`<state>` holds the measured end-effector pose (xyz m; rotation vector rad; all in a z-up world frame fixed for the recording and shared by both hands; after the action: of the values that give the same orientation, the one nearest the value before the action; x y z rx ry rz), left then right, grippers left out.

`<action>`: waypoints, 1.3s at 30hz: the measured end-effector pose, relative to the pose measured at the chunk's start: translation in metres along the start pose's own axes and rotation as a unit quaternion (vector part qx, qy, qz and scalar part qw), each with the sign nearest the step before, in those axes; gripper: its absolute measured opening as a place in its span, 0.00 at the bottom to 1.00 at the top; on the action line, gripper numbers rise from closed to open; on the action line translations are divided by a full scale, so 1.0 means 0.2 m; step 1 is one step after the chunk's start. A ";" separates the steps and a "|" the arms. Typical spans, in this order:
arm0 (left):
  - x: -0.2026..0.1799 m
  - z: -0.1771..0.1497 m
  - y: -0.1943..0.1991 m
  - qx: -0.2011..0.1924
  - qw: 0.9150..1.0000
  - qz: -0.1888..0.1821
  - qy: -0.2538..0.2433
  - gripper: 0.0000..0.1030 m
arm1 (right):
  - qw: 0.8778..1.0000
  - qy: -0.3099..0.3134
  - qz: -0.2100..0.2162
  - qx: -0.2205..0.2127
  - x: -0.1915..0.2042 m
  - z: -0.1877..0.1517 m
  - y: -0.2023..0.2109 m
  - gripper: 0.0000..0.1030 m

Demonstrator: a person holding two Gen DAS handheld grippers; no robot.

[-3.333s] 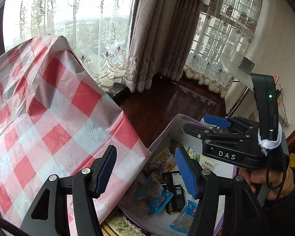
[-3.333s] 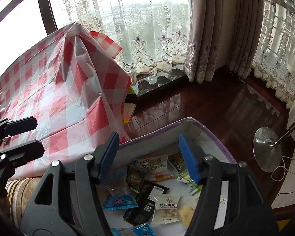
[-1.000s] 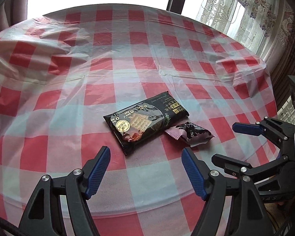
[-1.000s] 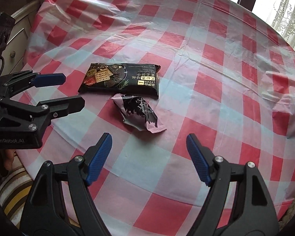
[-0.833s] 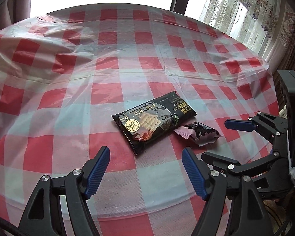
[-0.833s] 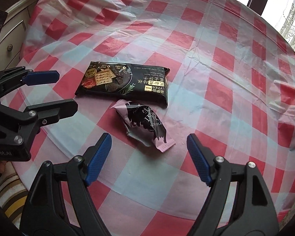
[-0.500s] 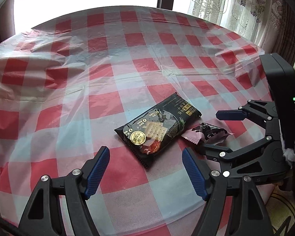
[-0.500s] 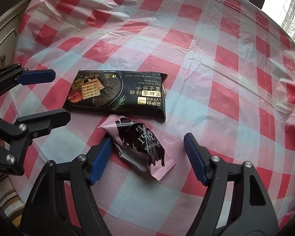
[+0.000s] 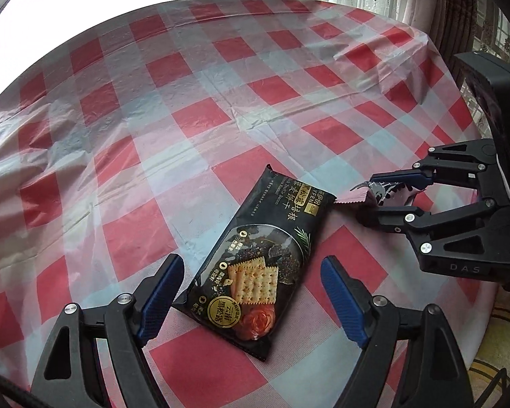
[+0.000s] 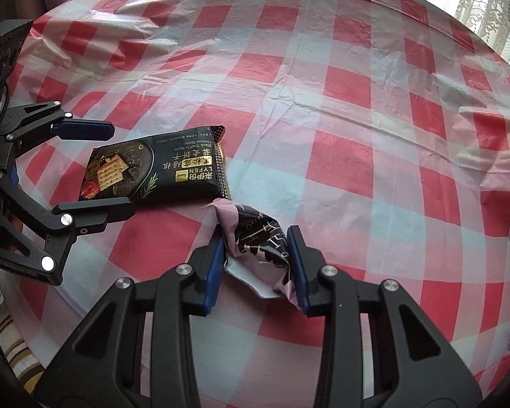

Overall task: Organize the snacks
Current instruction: 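Grasp the black cracker packet with the left tool while the right tool grasps the pink wrapper, then carry the cracker packet and pink wrapper to the white box and release them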

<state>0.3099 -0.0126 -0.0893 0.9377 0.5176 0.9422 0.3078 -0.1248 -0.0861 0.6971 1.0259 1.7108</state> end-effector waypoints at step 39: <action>-0.37 -0.12 0.07 0.040 0.985 0.030 0.165 0.49 | 0.997 -0.068 -0.023 0.004 -0.18 -0.30 0.21 0.35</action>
<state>0.2478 -0.0622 -0.0909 0.8764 0.8156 1.1458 0.2525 -0.1848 -0.0772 0.7786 0.9482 1.5966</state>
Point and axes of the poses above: each gripper's, at about its wrist camera, not at the fingertips, and y roughly against the way its jaws point, x to its left, z to its top, the point moved 8 cm from there along -y, roughly the way its jaws point, and after that the axes turned 3 degrees about x, right-handed, at the moved point
